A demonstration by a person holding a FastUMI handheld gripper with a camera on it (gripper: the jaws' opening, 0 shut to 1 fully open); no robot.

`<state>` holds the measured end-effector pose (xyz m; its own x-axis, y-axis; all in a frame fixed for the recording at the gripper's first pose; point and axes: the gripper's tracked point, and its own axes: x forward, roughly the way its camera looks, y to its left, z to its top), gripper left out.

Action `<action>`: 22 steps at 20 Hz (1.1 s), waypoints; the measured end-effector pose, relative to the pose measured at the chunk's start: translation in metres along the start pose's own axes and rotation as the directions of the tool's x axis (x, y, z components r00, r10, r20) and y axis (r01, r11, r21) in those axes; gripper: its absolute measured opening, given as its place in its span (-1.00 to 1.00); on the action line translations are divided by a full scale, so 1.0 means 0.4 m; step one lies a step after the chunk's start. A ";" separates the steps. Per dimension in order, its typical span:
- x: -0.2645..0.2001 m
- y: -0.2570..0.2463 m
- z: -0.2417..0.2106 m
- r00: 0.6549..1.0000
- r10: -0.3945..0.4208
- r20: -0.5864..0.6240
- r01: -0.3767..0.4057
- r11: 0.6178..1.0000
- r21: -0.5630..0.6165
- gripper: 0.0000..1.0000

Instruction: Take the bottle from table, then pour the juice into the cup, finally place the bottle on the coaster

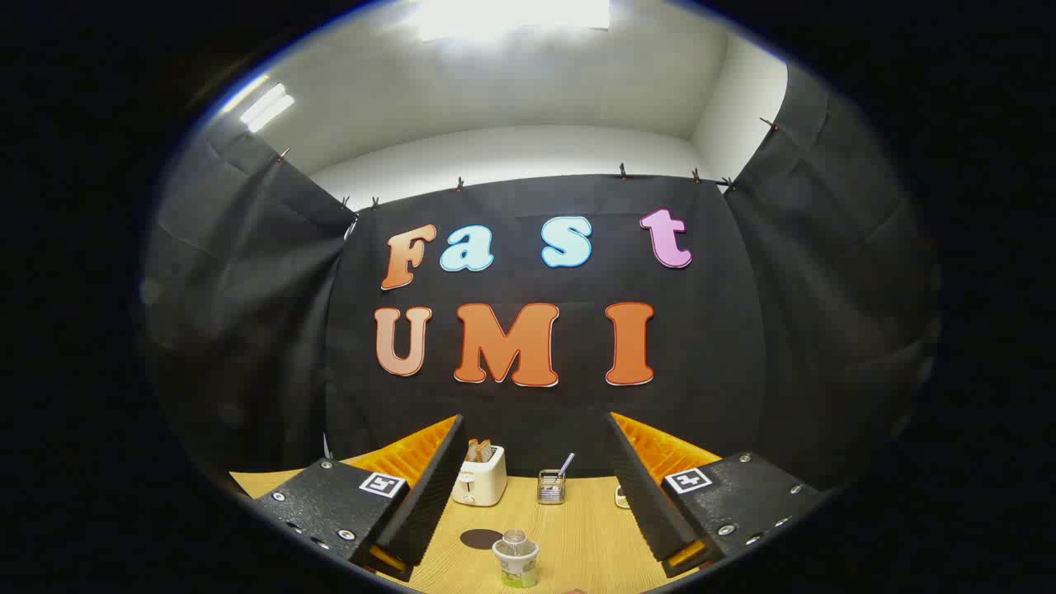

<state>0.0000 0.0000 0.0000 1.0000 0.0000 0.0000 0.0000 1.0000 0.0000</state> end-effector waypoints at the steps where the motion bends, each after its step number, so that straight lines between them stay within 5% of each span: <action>1: 0.003 -0.002 -0.001 1.000 -0.001 -0.002 0.001 1.000 0.003 0.97; 22: 0.027 0.001 -0.036 1.000 -0.005 -0.031 0.006 1.000 0.013 0.97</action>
<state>0.0108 0.0004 -0.0146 0.9995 -0.0055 -0.0308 0.0059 0.9999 0.0128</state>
